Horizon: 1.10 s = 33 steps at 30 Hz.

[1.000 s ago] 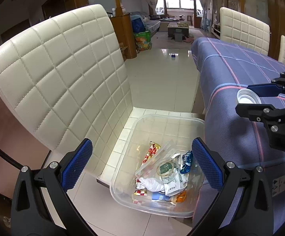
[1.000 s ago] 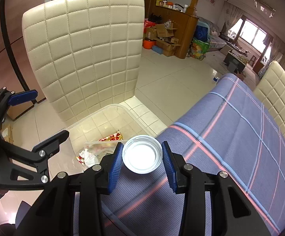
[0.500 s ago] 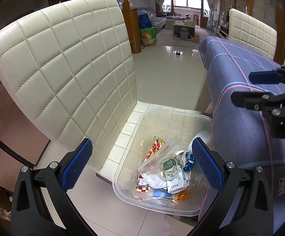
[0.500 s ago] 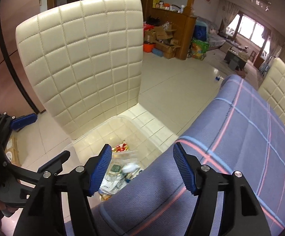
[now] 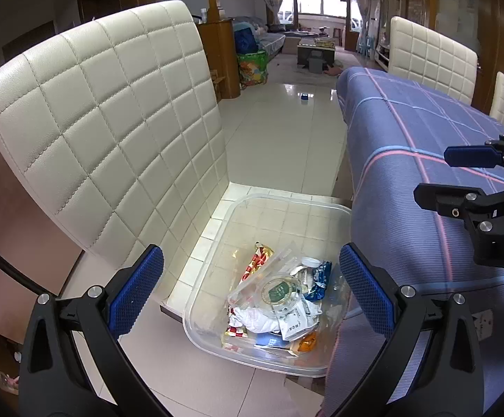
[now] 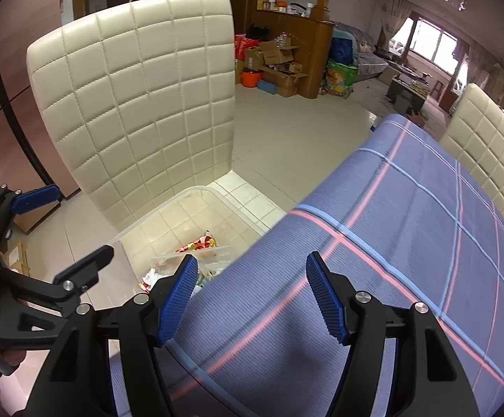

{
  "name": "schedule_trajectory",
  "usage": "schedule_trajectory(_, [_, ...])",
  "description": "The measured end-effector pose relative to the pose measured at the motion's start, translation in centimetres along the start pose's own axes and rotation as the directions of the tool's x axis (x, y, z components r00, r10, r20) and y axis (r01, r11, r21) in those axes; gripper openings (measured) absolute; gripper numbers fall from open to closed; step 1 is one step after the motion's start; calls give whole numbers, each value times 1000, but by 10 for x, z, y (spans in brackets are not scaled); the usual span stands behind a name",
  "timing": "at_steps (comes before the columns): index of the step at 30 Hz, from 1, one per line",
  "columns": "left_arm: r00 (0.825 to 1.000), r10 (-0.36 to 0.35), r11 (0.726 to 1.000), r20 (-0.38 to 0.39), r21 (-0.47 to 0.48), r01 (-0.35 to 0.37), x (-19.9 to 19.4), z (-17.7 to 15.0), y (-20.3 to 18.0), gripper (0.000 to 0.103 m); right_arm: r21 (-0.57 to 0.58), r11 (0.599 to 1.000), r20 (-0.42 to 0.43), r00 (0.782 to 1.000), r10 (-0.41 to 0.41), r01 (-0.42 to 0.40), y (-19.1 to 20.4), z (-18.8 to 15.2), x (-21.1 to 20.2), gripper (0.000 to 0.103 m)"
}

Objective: Collect trash

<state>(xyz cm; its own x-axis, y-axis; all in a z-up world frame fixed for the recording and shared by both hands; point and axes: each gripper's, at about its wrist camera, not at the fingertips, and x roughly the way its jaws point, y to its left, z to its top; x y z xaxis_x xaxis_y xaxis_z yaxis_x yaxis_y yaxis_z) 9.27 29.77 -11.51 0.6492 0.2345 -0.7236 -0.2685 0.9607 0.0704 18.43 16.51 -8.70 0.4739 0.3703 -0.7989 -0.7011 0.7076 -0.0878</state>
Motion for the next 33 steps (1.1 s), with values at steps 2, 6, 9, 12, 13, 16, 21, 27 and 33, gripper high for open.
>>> schedule_trajectory(2, [1000, -2, 1000, 2, -1, 2, -3, -1, -2, 100, 7, 1000, 2, 1000, -6, 6, -3, -3, -3, 63])
schedule_trajectory(6, [1000, -2, 1000, 15, 8, 2, -12, -1, -7, 100, 24, 1000, 6, 1000, -18, 18, -8, -8, -9, 63])
schedule_trajectory(9, [1000, -5, 1000, 31, 18, 4, -19, 1, -11, 100, 49, 997, 14, 998, -58, 57, -12, -11, -18, 63])
schedule_trajectory(12, [999, -15, 1000, 50, 19, 14, -27, 3, -15, 100, 81, 988, 28, 990, -135, 132, -14, -15, -31, 63])
schedule_trajectory(13, [998, -18, 1000, 55, 15, 18, -31, 4, -16, 100, 97, 984, 40, 987, -154, 150, -15, -17, -38, 64])
schedule_trajectory(16, [998, -34, 999, 61, 1, 34, -40, 6, -20, 100, 138, 975, 60, 981, -185, 175, -21, -19, -54, 72])
schedule_trajectory(21, [996, -74, 997, 45, -1, 74, -53, 9, -25, 100, 189, 962, 106, 970, -220, 197, -28, -23, -83, 73])
schedule_trajectory(27, [994, -95, 995, 51, 27, 94, -67, 7, -30, 100, 197, 956, 118, 963, -242, 216, -21, -30, -102, 73])
schedule_trajectory(33, [989, -132, 991, 62, 14, 131, -77, 9, -29, 100, 219, 949, 131, 957, -258, 225, -21, -34, -114, 73])
